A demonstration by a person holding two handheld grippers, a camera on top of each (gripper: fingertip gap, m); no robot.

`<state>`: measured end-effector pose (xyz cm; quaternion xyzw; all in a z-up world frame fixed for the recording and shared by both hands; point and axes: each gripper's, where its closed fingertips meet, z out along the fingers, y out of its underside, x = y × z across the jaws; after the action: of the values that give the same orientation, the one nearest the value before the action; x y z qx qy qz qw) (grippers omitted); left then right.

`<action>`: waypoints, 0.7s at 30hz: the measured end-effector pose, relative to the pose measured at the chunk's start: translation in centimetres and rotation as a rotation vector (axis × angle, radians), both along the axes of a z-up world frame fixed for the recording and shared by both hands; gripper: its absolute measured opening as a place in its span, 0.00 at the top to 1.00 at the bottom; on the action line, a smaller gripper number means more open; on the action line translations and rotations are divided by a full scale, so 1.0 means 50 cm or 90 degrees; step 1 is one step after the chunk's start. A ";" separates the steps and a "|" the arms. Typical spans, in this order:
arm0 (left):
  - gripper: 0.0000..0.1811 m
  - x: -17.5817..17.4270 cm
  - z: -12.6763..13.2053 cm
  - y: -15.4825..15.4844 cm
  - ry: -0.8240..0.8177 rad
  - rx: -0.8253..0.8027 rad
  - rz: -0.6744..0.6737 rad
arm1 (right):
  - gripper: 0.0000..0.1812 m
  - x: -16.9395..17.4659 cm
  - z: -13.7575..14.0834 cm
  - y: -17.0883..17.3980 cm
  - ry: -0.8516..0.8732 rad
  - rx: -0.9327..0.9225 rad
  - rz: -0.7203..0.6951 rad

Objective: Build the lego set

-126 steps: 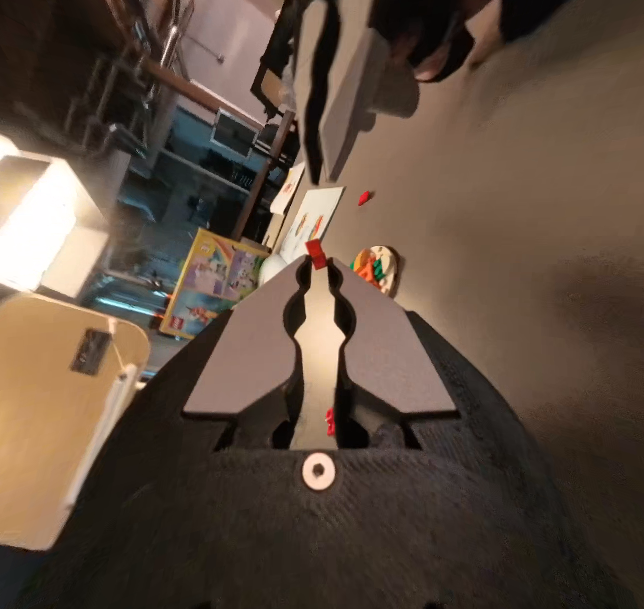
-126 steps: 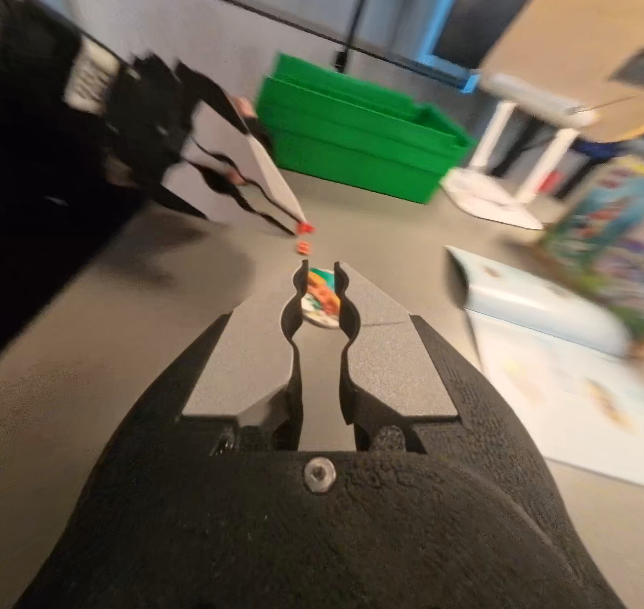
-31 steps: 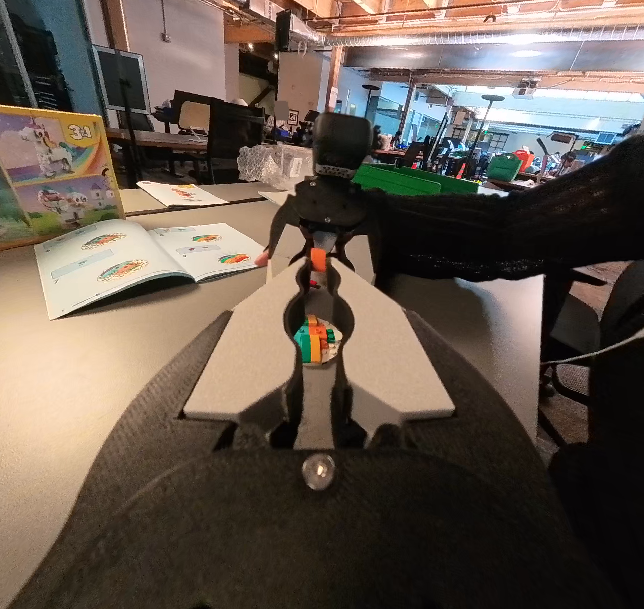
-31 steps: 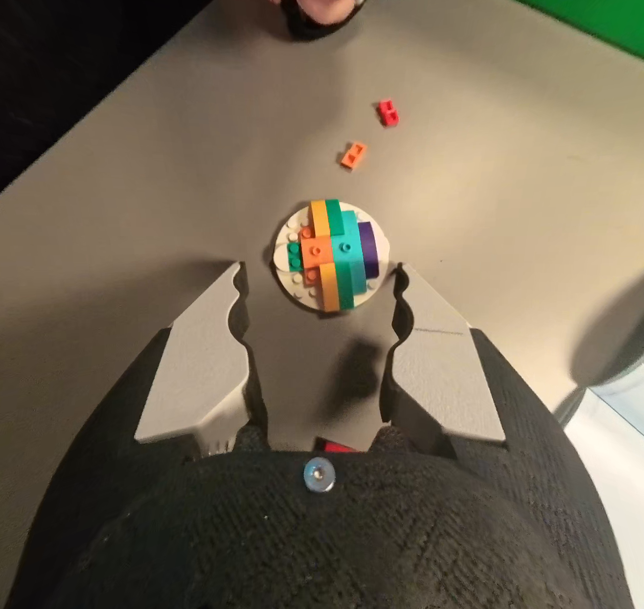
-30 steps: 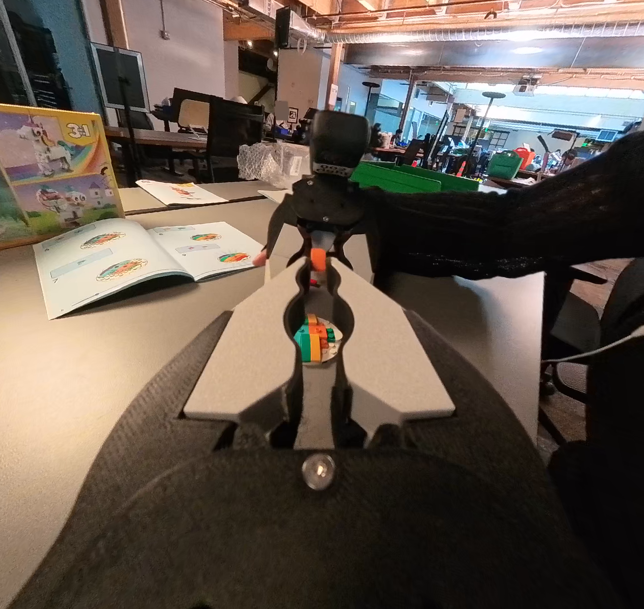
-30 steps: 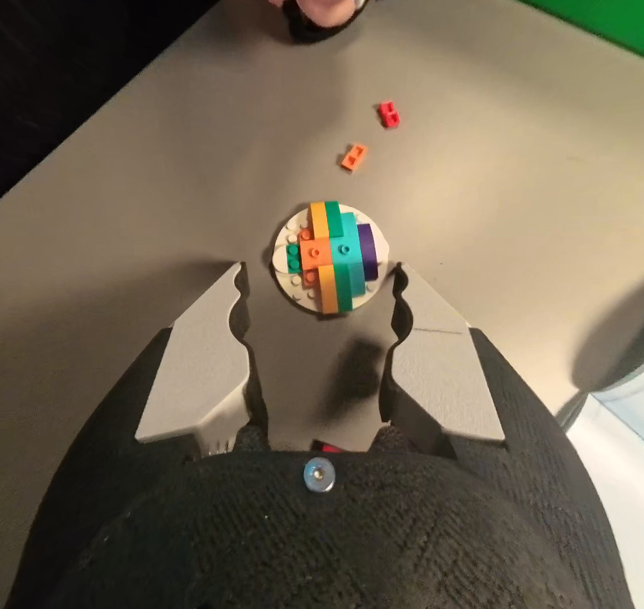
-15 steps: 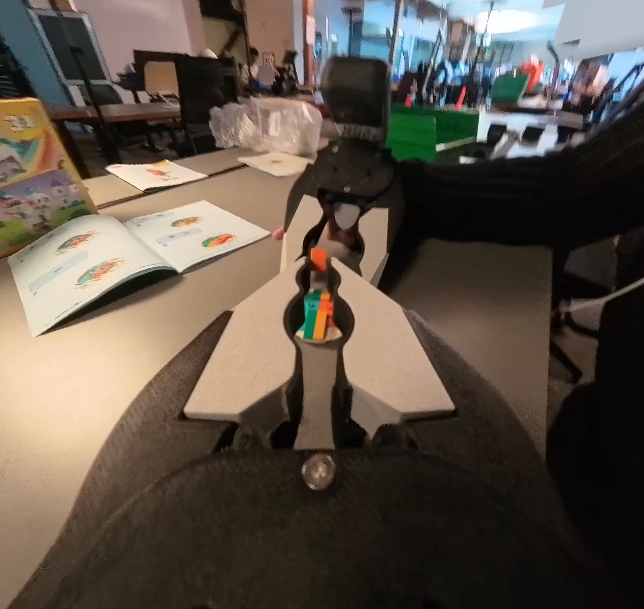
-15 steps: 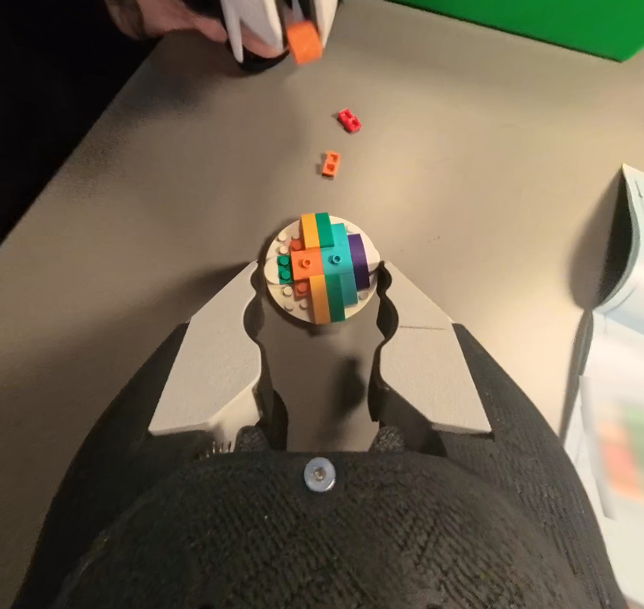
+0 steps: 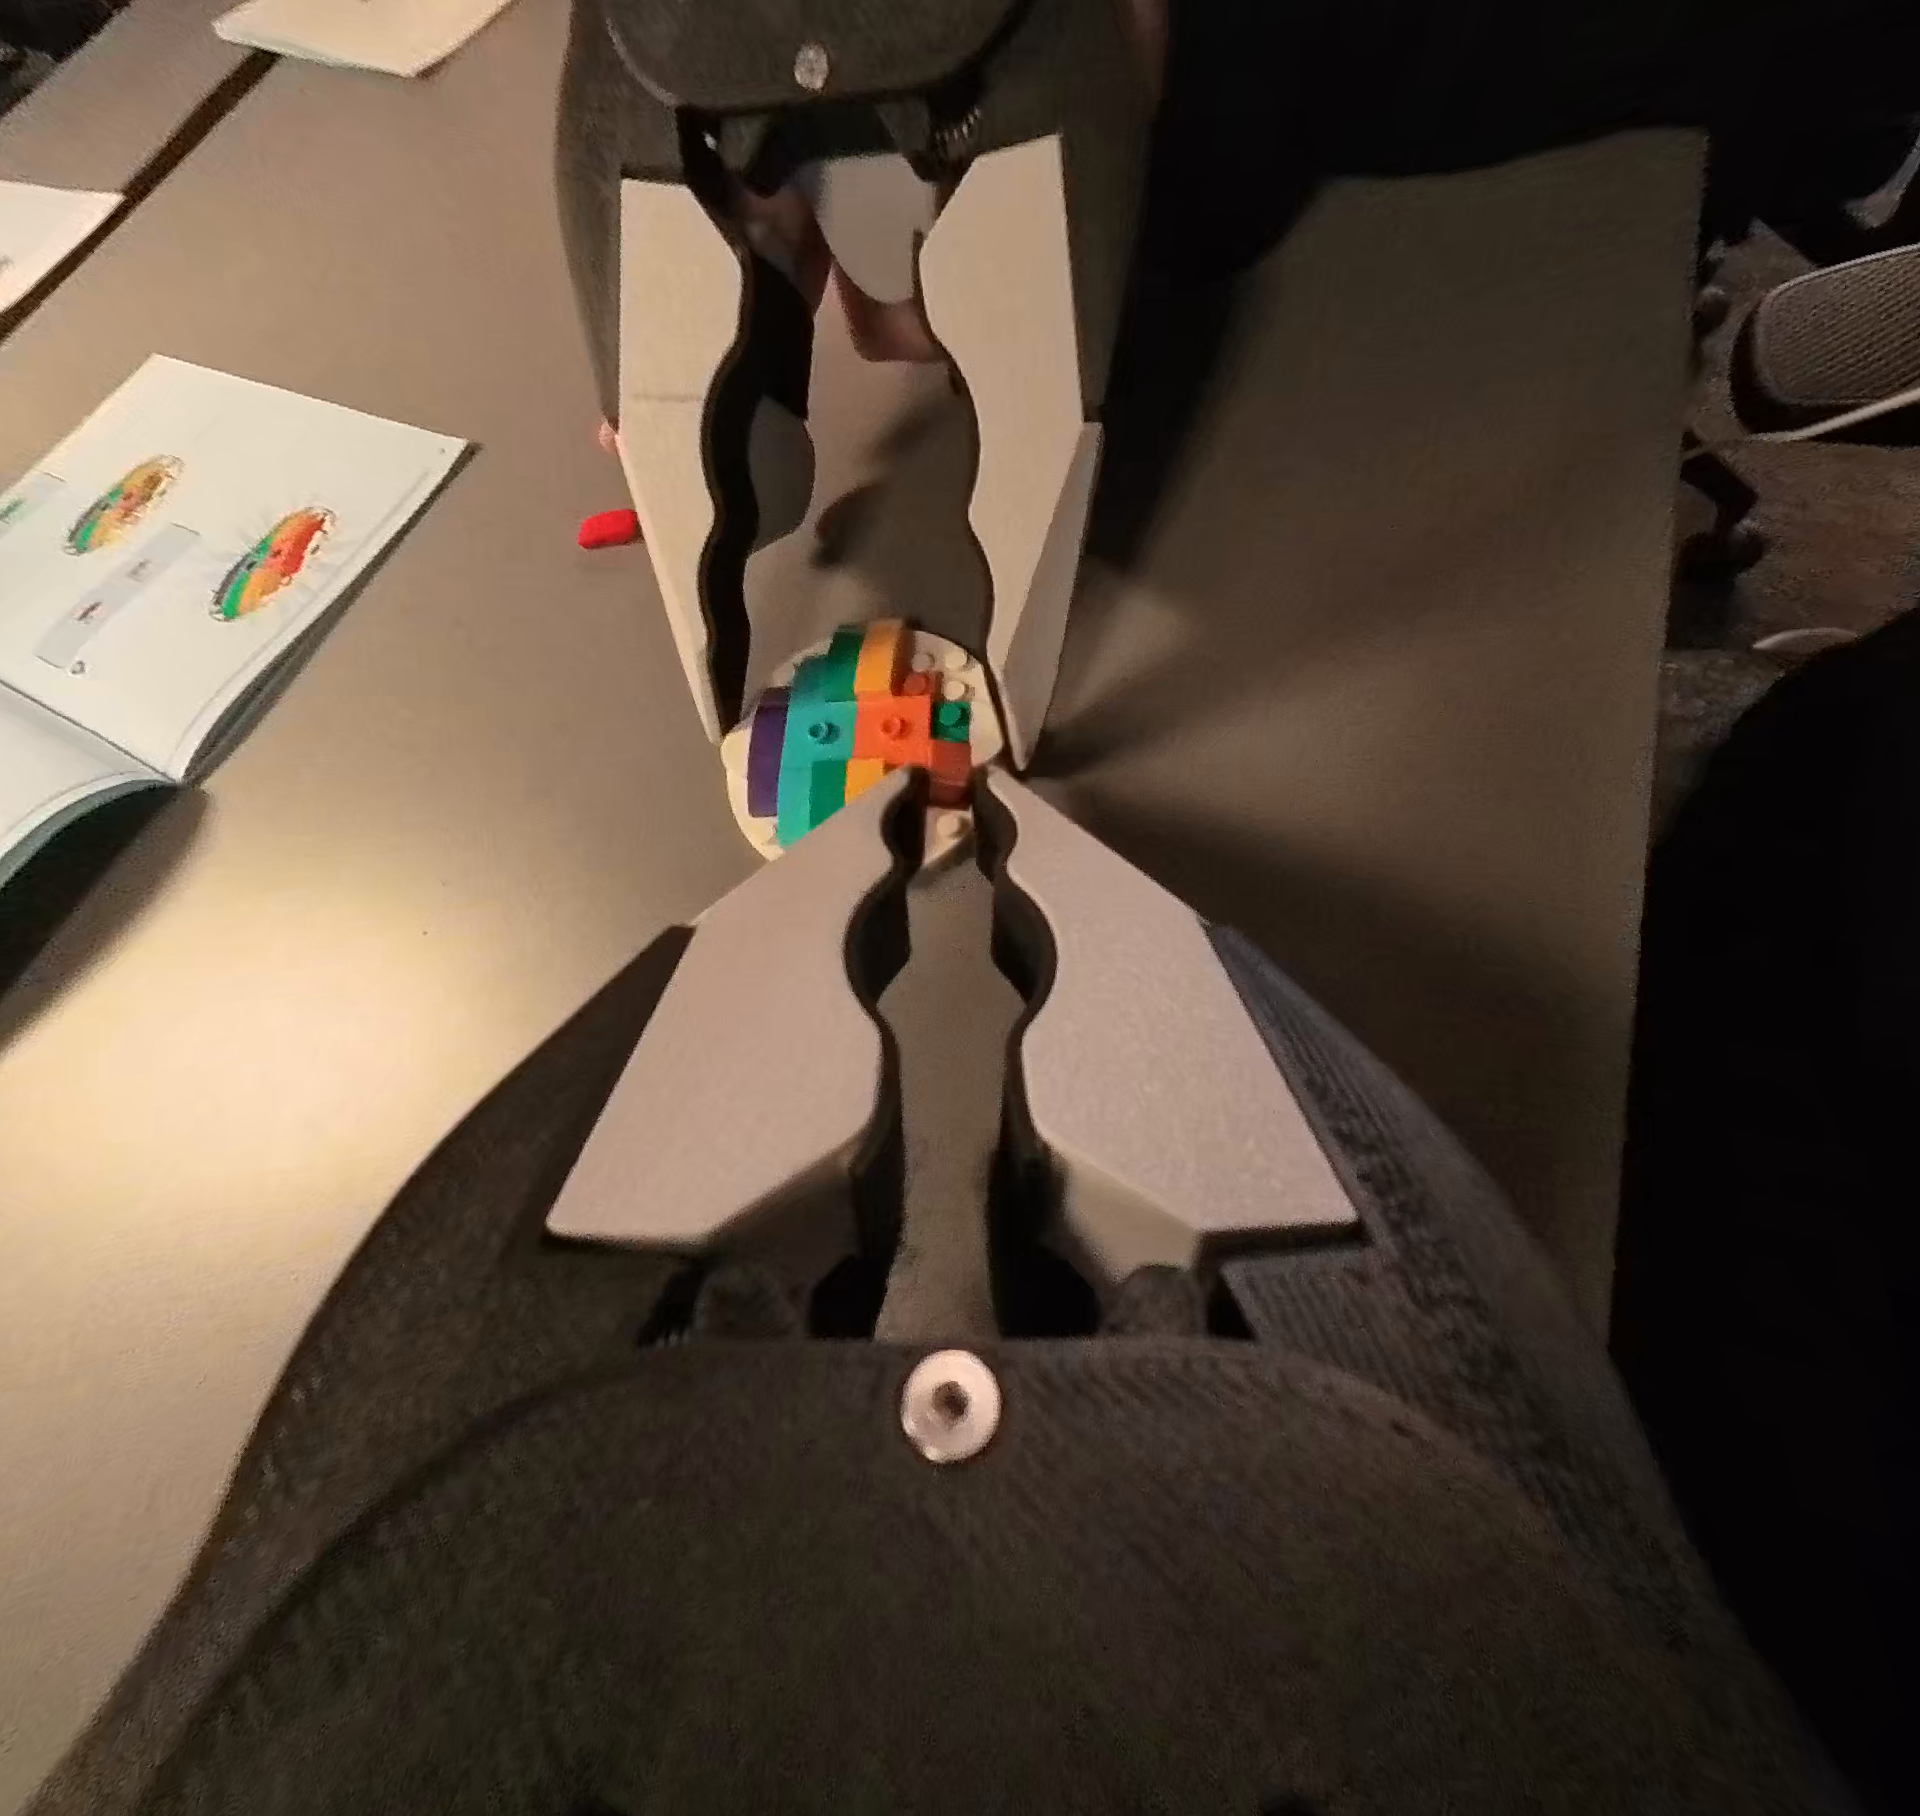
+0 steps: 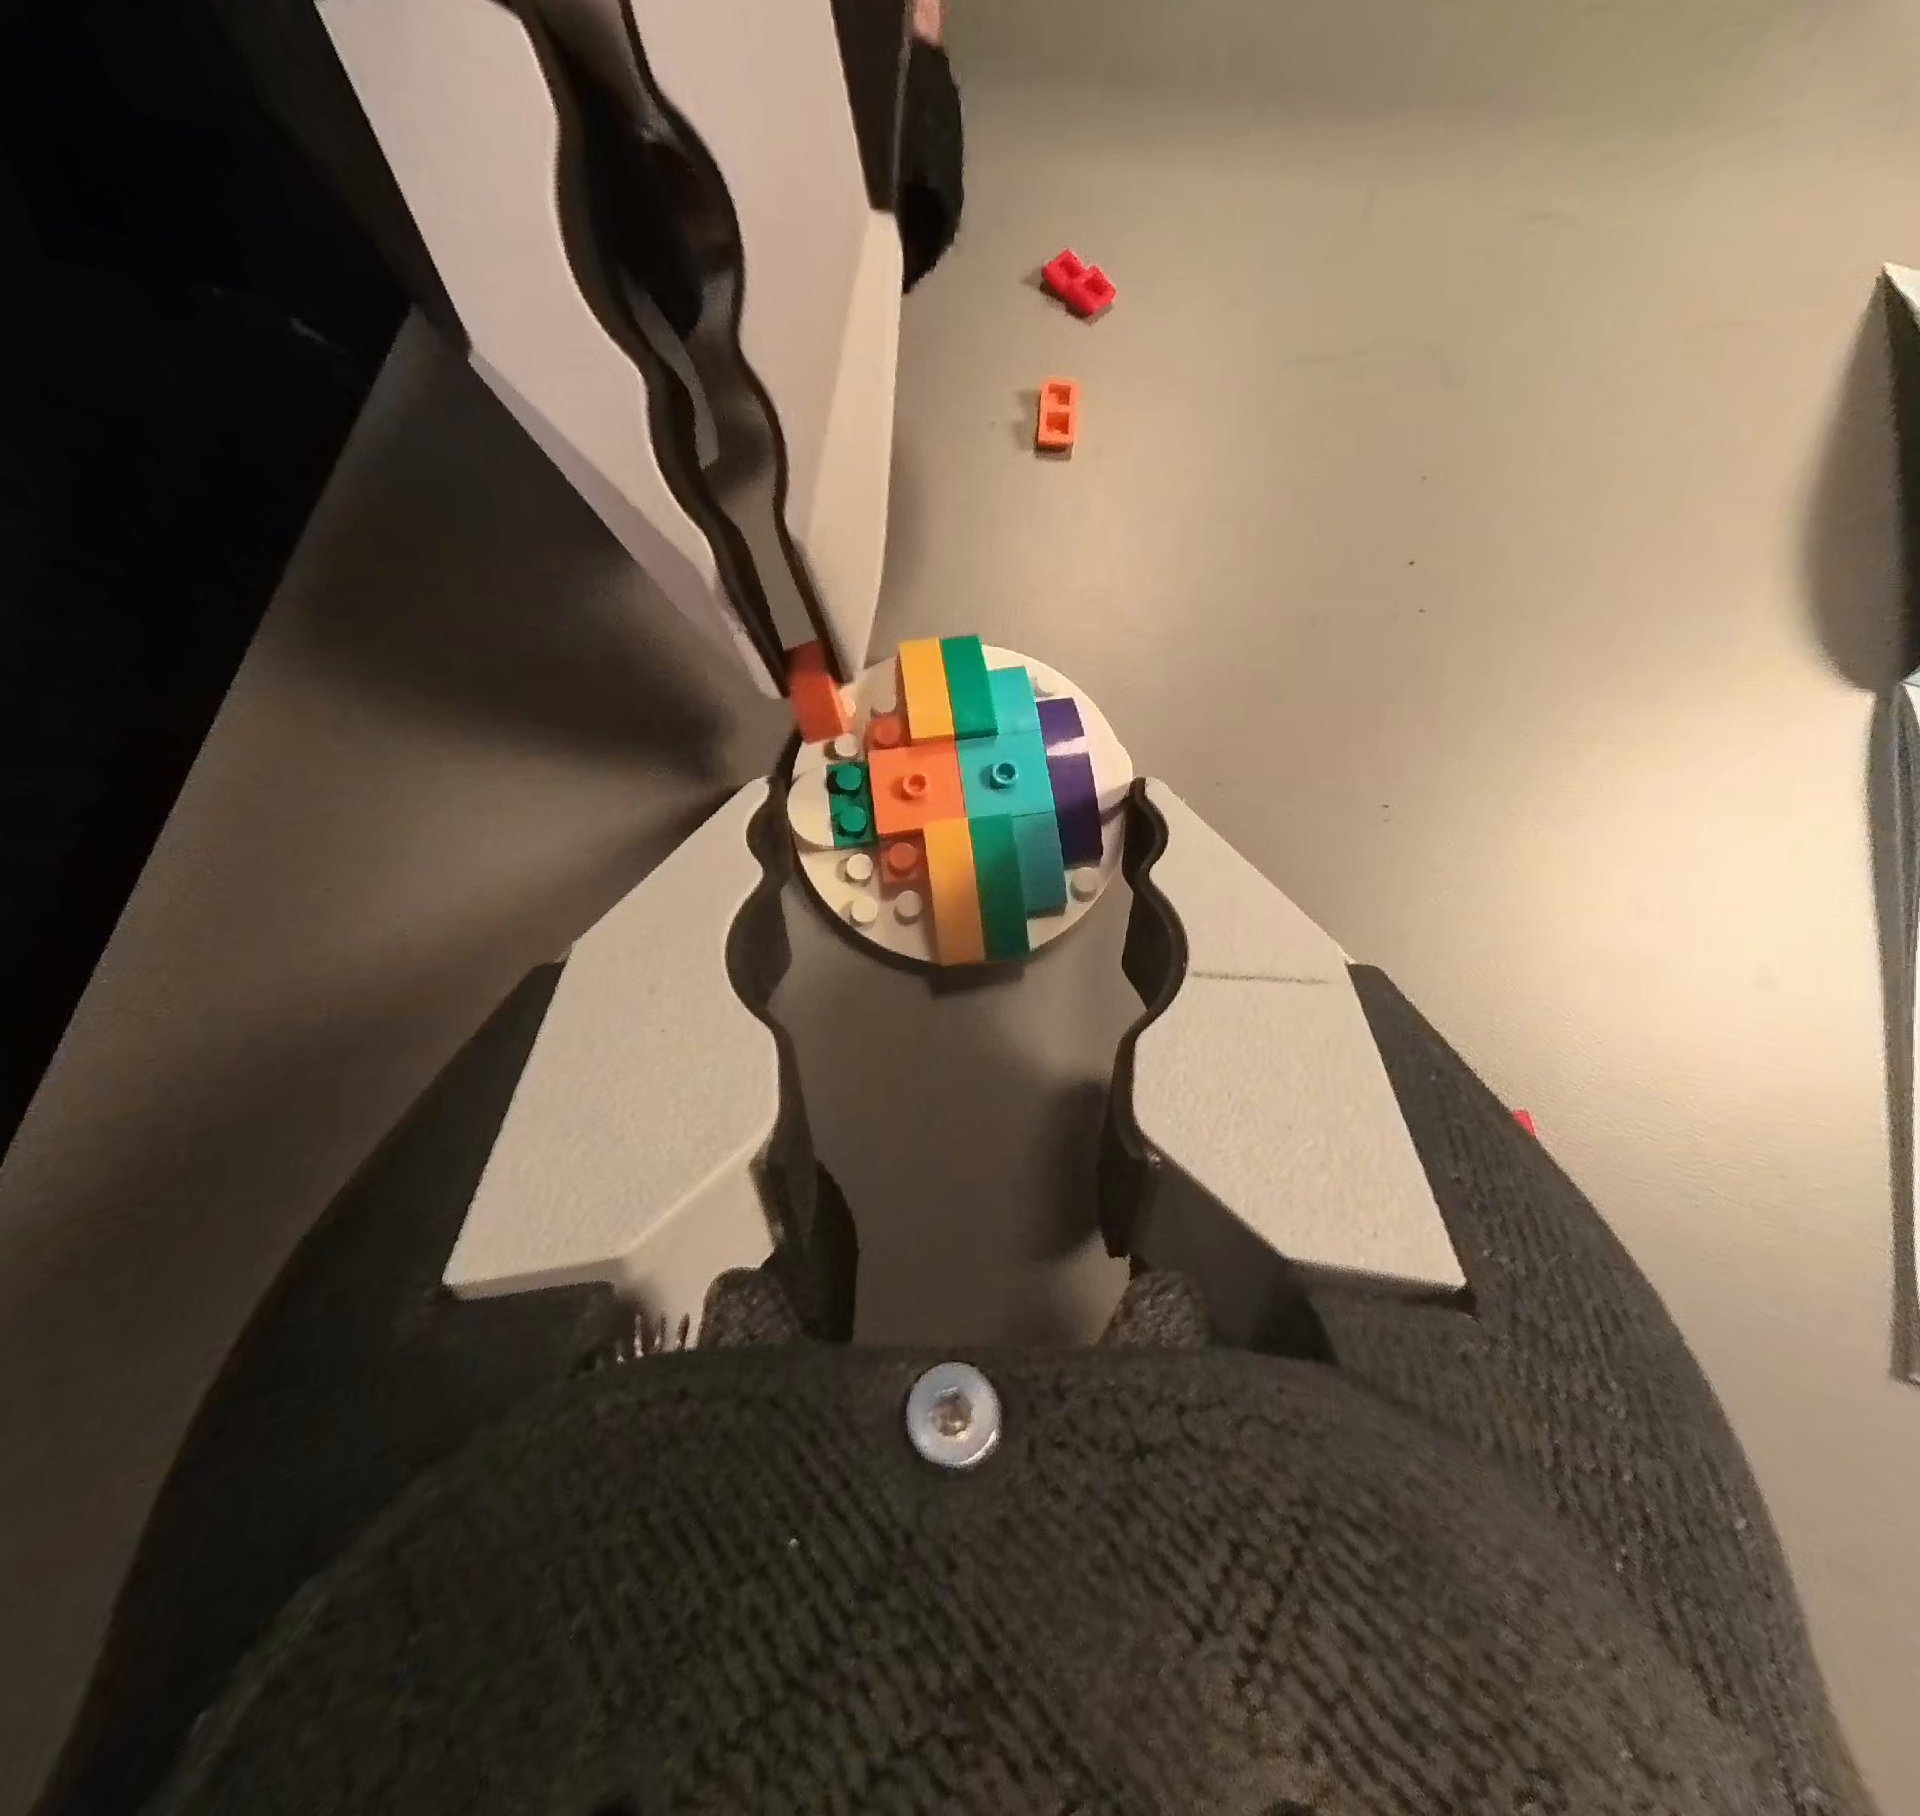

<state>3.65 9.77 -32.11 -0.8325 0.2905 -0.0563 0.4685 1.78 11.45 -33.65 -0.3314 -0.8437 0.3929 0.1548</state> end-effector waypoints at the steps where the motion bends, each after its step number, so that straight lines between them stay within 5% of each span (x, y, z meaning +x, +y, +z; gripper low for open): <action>1: 0.96 -0.002 -0.003 0.001 0.003 -0.006 0.005 | 0.65 0.000 0.000 0.000 0.001 0.001 0.001; 11: 0.95 -0.018 -0.012 0.011 -0.008 -0.032 0.044 | 0.65 0.000 0.000 -0.001 0.006 0.005 0.002; 21: 0.79 -0.028 -0.016 0.013 -0.007 -0.040 0.067 | 0.65 -0.001 0.000 0.000 0.005 0.005 -0.002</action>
<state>2.23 10.40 -32.91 -0.8604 0.2417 -0.0452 0.4463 1.73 11.43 -33.67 -0.3305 -0.8440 0.3908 0.1602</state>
